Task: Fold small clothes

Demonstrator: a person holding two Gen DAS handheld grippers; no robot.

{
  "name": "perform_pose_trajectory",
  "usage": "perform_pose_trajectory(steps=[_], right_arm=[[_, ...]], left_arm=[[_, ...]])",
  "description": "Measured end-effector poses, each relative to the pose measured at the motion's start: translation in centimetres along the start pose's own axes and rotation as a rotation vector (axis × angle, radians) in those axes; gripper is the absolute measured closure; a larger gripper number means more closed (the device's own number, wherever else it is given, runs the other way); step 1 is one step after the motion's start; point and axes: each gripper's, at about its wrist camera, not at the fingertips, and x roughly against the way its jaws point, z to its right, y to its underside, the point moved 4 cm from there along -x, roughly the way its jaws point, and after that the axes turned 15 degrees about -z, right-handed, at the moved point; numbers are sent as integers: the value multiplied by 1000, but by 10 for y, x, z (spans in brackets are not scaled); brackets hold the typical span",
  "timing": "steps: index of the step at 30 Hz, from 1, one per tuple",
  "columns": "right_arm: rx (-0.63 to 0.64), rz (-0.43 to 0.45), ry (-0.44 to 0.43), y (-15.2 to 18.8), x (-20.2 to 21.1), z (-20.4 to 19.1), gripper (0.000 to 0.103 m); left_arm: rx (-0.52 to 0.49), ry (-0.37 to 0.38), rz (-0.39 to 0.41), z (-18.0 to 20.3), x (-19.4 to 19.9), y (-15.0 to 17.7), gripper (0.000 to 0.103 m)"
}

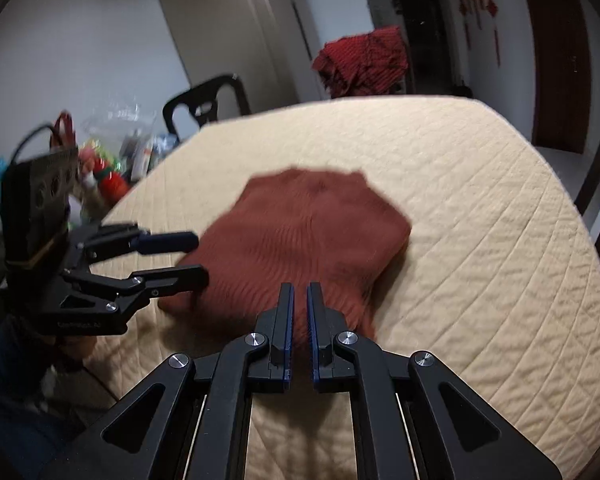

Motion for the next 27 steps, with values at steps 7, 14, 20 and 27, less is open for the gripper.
perform_pose_trajectory(steps=[7, 14, 20, 27], right_arm=[[-4, -46, 17, 11, -19, 11, 100], [9, 3, 22, 13, 6, 2, 97], [-46, -59, 36, 18, -16, 17, 101], [-68, 0, -25, 10, 5, 16, 97]], left_arm=[[-54, -70, 9, 7, -8, 4, 53], [35, -18, 26, -3, 11, 10, 53], [132, -13, -39, -19, -7, 24, 53], [187, -15, -22, -22, 5, 19, 54]])
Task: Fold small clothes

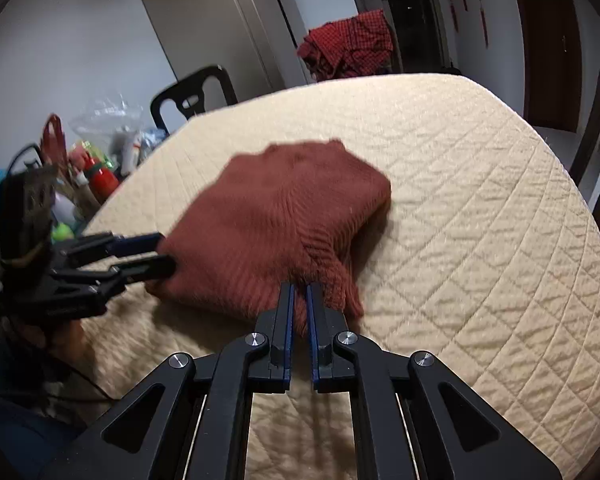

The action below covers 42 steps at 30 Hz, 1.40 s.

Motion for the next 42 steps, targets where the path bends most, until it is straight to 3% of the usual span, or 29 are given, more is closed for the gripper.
perform_pose_trajectory(steps=[3, 5, 7, 15, 19, 24, 28, 32, 39, 42], right_arm=[[-23, 36, -28, -8, 10, 2, 93], [-48, 50, -41, -12, 12, 7, 75], [-72, 56, -45, -13, 11, 11, 67], [-145, 37, -118, -21, -3, 25, 66], [-171, 30, -145, -27, -8, 32, 55], [-202, 5, -178, -36, -22, 42, 55], [-228, -35, -228, -41, -37, 51, 55], [-262, -51, -284, -41, -45, 57, 55], [-241, -66, -316, -32, -43, 54, 56], [-245, -72, -326, -34, -47, 56, 62]], left_arm=[[21, -8, 17, -3, 7, -6, 54], [36, -18, 28, -5, 10, -10, 54], [44, -32, 39, -8, 11, -15, 54], [94, -9, 28, -17, 2, -29, 53], [118, 20, 17, -20, -6, -35, 53], [174, 86, -7, -30, -21, -37, 53], [235, 166, -28, -39, -34, -36, 43], [274, 223, -44, -41, -44, -31, 41], [284, 239, -22, -37, -46, -23, 40], [283, 231, -24, -37, -48, -26, 40]])
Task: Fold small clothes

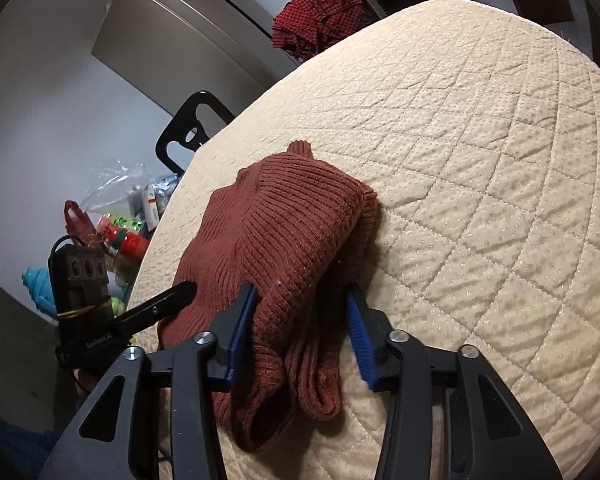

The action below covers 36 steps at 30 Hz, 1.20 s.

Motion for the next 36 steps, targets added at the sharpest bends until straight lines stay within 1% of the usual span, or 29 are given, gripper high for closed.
perform_pose_trajectory(steps=[2, 5, 7, 10, 12, 19, 24, 29, 36], right_arm=[[5, -5, -7, -3, -3, -1, 67], [14, -4, -2, -4, -4, -3, 73], [18, 1, 2, -4, -2, -6, 77], [38, 12, 27, -2, 2, -15, 79], [50, 20, 35, -2, 5, -20, 79], [91, 46, 22, -2, 13, -41, 79], [115, 56, 9, -4, 11, -55, 79], [139, 50, -16, -15, -4, -71, 79], [202, 19, -49, -34, -39, -109, 79]], left_arm=[[-9, -19, -5, 2, -1, -2, 40], [-28, -53, -5, 8, -2, -4, 46], [-48, -82, 2, 14, 1, -5, 55], [-79, -121, 24, 22, 9, -6, 64], [-92, -130, 32, 23, 14, -7, 66], [-136, -142, 58, 31, 30, -9, 69], [-144, -152, 90, 28, 43, -12, 69], [-123, -170, 115, 10, 56, -16, 69], [-72, -198, 147, -34, 81, -22, 69]])
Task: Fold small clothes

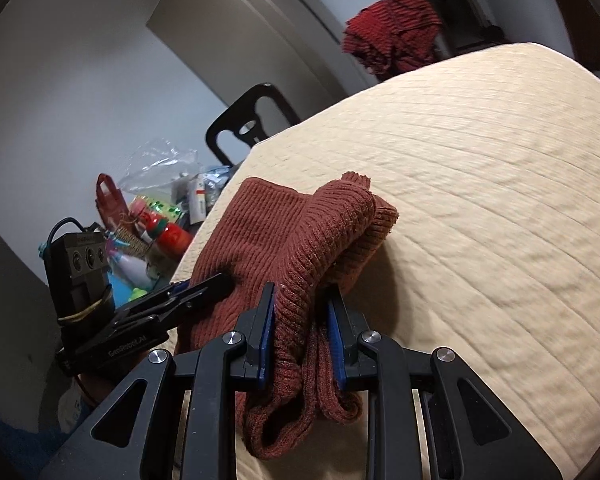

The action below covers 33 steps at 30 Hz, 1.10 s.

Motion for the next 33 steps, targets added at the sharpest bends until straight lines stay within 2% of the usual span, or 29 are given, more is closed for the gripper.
perform_pose_trajectory(steps=[10, 19, 23, 26, 28, 31, 33], right_arm=[[104, -44, -54, -38, -64, -48, 79], [124, -73, -86, -63, -104, -66, 79], [112, -82, -97, -68, -120, -62, 79], [92, -109, -77, -66, -135, -50, 79], [72, -120, -54, -63, -139, -41, 78], [58, -129, -43, -56, -137, -34, 75], [67, -126, -23, -56, -133, -35, 75]], left_arm=[[46, -73, 36, -71, 20, -13, 69], [93, -68, 35, -124, 19, -25, 69], [112, -71, 27, -140, 14, -22, 69], [146, -77, -14, -155, 0, -13, 69], [180, -81, -38, -164, -9, -5, 63], [241, -28, -24, -175, -6, 3, 60], [247, -43, -9, -174, 0, 5, 60]])
